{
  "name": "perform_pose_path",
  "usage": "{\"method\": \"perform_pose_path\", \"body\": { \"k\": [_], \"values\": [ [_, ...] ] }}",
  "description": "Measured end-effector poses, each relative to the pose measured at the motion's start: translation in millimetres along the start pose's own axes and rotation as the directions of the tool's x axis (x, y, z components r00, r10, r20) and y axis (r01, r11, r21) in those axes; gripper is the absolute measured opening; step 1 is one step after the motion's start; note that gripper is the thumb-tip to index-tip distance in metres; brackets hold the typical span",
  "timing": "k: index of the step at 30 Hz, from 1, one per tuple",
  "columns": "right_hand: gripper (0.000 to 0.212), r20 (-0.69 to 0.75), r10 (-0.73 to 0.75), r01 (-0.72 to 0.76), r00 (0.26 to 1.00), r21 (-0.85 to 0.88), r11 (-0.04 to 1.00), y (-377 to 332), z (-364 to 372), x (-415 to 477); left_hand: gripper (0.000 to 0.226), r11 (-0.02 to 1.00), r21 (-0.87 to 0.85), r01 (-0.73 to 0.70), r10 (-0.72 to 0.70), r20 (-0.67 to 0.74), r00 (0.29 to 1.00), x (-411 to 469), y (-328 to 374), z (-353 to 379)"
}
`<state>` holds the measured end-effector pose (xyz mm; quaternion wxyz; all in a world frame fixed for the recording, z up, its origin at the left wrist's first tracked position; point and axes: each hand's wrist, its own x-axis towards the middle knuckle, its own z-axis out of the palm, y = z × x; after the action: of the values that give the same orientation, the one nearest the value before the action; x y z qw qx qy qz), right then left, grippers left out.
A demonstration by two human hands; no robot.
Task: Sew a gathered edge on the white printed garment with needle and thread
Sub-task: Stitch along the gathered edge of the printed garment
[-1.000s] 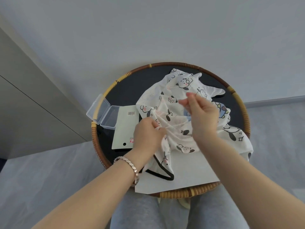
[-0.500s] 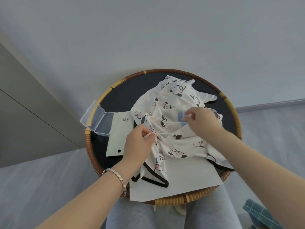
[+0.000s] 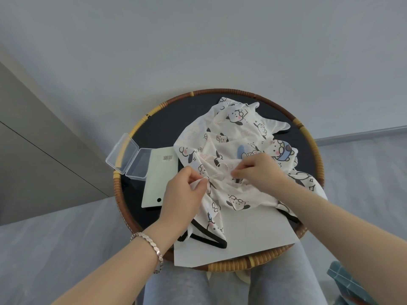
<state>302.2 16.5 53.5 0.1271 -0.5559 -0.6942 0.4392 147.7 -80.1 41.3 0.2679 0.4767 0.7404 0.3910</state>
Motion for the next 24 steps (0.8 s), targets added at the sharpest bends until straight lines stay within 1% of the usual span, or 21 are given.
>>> {"method": "perform_pose_path", "body": {
  "k": [2,3,5,6,7,8,9,11,12,13,14,17,20,23,24],
  "values": [
    [0.027,-0.144,0.134,-0.152,0.980,-0.123,0.981,16.7,-15.1,10.6,0.012,0.999,0.038,-0.029,0.030,-0.032,0.999,-0.1,-0.6,-1.2],
    [0.026,-0.217,0.186,-0.231,0.958,-0.206,0.951,24.8,-23.4,15.1,0.012,0.998,0.054,-0.039,0.041,-0.041,0.998,-0.3,-0.8,-1.6],
    [0.017,-0.330,0.229,-0.343,0.916,-0.346,0.873,34.5,-37.5,20.4,0.011,0.998,0.051,-0.038,0.040,-0.049,0.998,-0.6,-0.7,-1.4],
    [0.014,-0.357,0.221,-0.363,0.908,-0.405,0.839,35.9,-41.1,21.4,0.012,0.999,0.036,-0.032,0.034,-0.050,0.998,-0.7,-0.7,-0.6],
    [0.011,-0.357,0.190,-0.349,0.915,-0.462,0.815,34.6,-41.1,22.4,0.012,0.999,0.022,-0.027,0.028,-0.050,0.998,-0.6,-0.6,0.1],
    [0.011,-0.328,0.135,-0.292,0.935,-0.499,0.816,30.9,-38.6,21.9,0.012,1.000,0.011,-0.022,0.023,-0.046,0.999,-0.5,-0.1,1.3],
    [0.018,-0.268,0.065,-0.196,0.961,-0.502,0.842,24.4,-33.8,19.4,0.012,1.000,0.002,-0.018,0.018,-0.039,0.999,-1.1,0.8,2.2],
    [0.027,-0.060,-0.080,0.049,0.995,-0.405,0.913,5.7,-20.4,6.4,0.011,1.000,-0.024,-0.010,0.010,-0.021,1.000,-1.7,2.3,4.0],
    [0.030,0.042,-0.132,0.138,0.990,-0.347,0.928,-3.6,-12.7,-1.3,0.010,0.999,-0.038,-0.007,0.007,-0.014,1.000,-1.9,3.2,4.6],
    [0.031,0.111,-0.169,0.196,0.979,-0.318,0.928,-10.6,-5.4,-6.5,0.010,0.999,-0.049,-0.007,0.007,-0.010,1.000,-2.0,4.3,4.7],
    [0.029,0.141,-0.202,0.238,0.969,-0.313,0.919,-14.2,1.1,-9.6,0.010,0.998,-0.056,-0.010,0.009,-0.008,1.000,-2.1,5.5,4.7],
    [0.020,0.107,-0.281,0.300,0.954,-0.290,0.909,-14.3,14.4,-9.2,0.011,0.999,-0.051,-0.017,0.017,0.011,1.000,-1.9,7.7,3.9],
    [0.011,0.067,-0.313,0.320,0.947,-0.247,0.915,-10.7,18.1,-9.2,0.010,0.998,-0.053,-0.026,0.027,0.025,0.999,-2.3,7.8,2.2],
    [0.007,-0.001,-0.265,0.262,0.964,-0.134,0.956,-7.8,8.3,-11.4,0.011,0.999,-0.020,-0.045,0.045,0.018,0.999,-3.6,6.6,0.8],
    [0.006,-0.021,-0.236,0.232,0.971,-0.128,0.964,-6.6,4.1,-11.1,0.011,0.998,0.001,-0.057,0.057,0.014,0.998,-3.8,6.5,0.7]
  ]
}}
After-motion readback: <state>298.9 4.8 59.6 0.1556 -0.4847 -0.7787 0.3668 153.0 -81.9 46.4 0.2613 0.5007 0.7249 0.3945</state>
